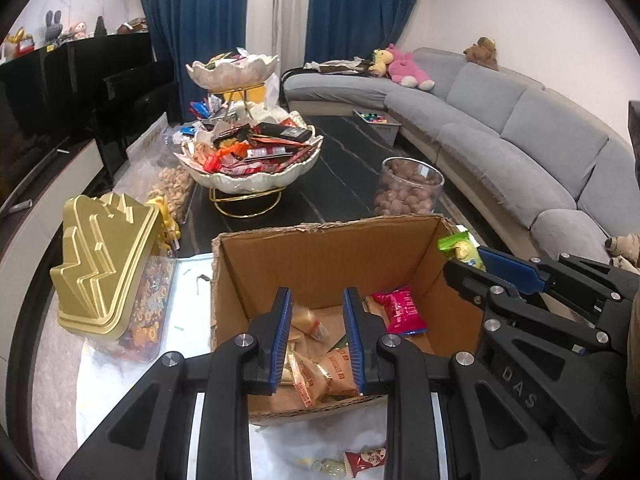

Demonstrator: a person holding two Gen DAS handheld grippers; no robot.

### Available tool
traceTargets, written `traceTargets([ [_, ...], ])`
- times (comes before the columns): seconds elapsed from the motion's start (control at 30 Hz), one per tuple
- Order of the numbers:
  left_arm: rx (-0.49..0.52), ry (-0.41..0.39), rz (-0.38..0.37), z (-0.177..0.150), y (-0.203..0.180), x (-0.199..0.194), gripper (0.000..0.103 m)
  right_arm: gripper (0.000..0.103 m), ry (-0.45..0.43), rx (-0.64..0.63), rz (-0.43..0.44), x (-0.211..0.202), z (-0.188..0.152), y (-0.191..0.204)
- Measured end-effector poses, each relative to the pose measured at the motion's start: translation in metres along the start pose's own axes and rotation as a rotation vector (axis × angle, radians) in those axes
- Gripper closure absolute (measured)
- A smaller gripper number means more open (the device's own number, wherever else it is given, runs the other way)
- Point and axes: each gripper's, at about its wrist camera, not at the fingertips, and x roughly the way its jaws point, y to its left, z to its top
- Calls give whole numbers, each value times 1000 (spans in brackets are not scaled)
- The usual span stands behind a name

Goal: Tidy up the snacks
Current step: 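Open the left tool inside the box while the right tool opens to drop its candy, then withdraw both open tools from the box toward the last two candies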

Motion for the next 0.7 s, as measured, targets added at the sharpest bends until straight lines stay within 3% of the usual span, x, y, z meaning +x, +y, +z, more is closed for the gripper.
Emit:
traceTargets([
  [0.03, -6, 0, 0, 0, 1, -1, 69, 78, 0, 2, -4, 0, 0, -1],
  [0.1, -16, -2, 5, -1, 4, -3, 61, 63, -1, 5, -12, 1, -1, -1],
  [0.2, -26, -9, 19, -1, 7, -7, 51, 54, -3, 11, -17, 0, -1, -3],
  [0.27, -31, -17, 28, -1, 9, -10, 46, 52, -5, 11, -22, -2, -2, -3],
  [0.7, -23, -46, 48, 0, 12, -37, 40, 51, -29, -11, -12, -21, -1, 2],
])
